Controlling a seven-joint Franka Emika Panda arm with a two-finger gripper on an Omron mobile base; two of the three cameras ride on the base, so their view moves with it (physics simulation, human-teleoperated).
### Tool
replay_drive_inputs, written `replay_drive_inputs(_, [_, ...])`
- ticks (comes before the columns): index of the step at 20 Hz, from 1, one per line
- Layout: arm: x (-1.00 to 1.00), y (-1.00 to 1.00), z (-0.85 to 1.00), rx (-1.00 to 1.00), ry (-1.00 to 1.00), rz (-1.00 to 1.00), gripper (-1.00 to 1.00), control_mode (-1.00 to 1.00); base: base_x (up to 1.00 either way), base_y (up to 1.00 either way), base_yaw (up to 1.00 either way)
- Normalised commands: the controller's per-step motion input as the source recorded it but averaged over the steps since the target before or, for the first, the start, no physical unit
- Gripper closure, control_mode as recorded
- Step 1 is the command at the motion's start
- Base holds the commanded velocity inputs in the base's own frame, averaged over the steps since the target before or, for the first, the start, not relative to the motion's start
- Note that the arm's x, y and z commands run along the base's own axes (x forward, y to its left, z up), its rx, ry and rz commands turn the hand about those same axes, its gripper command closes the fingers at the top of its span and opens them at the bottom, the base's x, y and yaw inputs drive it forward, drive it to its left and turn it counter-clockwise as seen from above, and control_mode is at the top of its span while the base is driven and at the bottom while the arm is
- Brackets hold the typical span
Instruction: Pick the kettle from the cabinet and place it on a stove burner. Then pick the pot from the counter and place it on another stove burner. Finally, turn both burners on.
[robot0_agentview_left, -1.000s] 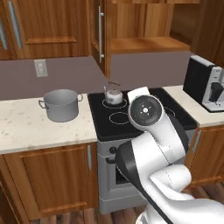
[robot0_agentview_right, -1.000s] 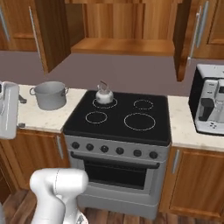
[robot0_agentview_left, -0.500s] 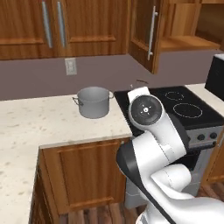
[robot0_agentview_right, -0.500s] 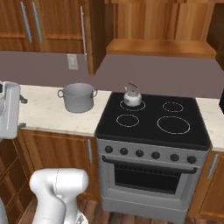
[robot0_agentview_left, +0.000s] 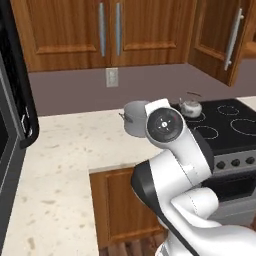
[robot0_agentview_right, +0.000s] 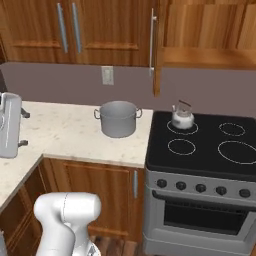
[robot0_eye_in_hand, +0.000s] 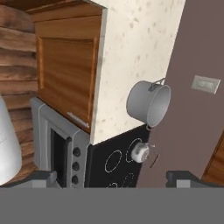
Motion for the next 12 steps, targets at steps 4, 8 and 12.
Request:
replay_drive_inputs(4, [0.0,0.0,0.0,0.0,0.0,0.0,-1.0,1.0,0.65,0.35,-0.03])
replay_drive_inputs(8, [0.0,0.0,0.0,0.0,0.0,0.0,-1.0,1.0,0.72,0.03,0.0])
replay_drive_inputs(12, [0.0,0.0,0.0,0.0,0.0,0.0,-1.0,1.0,0.67,0.0,0.0])
